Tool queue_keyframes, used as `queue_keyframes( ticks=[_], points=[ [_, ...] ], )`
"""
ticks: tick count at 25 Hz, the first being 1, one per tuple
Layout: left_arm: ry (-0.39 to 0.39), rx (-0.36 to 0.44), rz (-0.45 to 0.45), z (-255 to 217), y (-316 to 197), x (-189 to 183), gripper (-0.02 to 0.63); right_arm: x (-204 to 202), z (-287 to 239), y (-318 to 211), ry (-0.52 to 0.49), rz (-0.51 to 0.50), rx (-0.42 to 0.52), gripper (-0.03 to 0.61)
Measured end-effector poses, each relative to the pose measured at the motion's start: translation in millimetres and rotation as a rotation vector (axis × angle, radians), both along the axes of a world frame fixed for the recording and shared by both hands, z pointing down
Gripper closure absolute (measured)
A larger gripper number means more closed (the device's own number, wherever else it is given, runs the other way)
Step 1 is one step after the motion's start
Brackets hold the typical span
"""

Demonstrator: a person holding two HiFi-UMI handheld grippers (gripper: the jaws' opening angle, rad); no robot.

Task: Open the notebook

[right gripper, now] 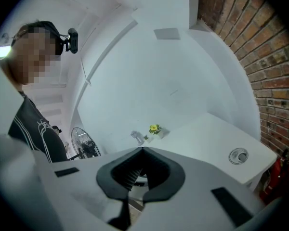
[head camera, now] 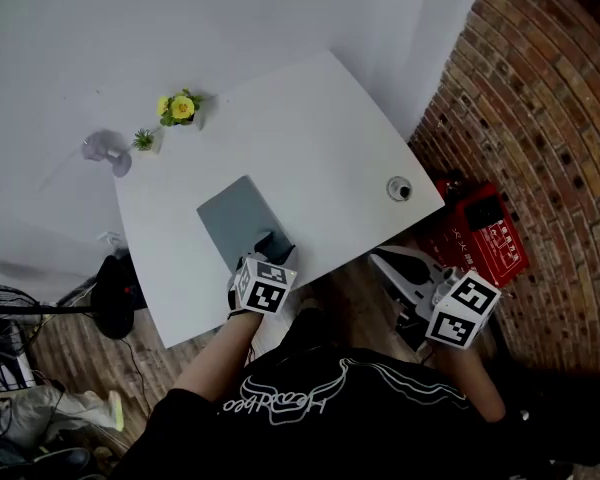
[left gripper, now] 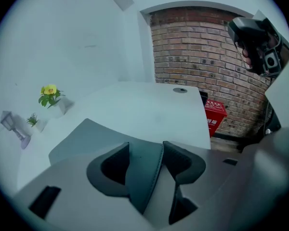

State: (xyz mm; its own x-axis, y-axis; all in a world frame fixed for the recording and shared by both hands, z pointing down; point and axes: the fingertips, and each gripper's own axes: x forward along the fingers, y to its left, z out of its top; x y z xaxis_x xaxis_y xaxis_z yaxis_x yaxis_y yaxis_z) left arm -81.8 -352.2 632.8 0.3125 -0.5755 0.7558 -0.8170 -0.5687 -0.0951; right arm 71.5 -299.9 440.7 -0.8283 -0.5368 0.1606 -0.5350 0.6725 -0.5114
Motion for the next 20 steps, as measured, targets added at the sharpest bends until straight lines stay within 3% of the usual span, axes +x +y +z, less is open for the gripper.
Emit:
queue_keyframes(
  ticks=[13,20],
  points=[
    [0.067,0.067,-0.041,-27,3,-5,0.417,-16,-2,8,-0.013,-0.042,-0.005,0.577],
    [0.072,0.108,-0.076,-42,12,-16,0.48,-27,-17,15,-0.024,-0.056,0.017,0.577]
  ],
)
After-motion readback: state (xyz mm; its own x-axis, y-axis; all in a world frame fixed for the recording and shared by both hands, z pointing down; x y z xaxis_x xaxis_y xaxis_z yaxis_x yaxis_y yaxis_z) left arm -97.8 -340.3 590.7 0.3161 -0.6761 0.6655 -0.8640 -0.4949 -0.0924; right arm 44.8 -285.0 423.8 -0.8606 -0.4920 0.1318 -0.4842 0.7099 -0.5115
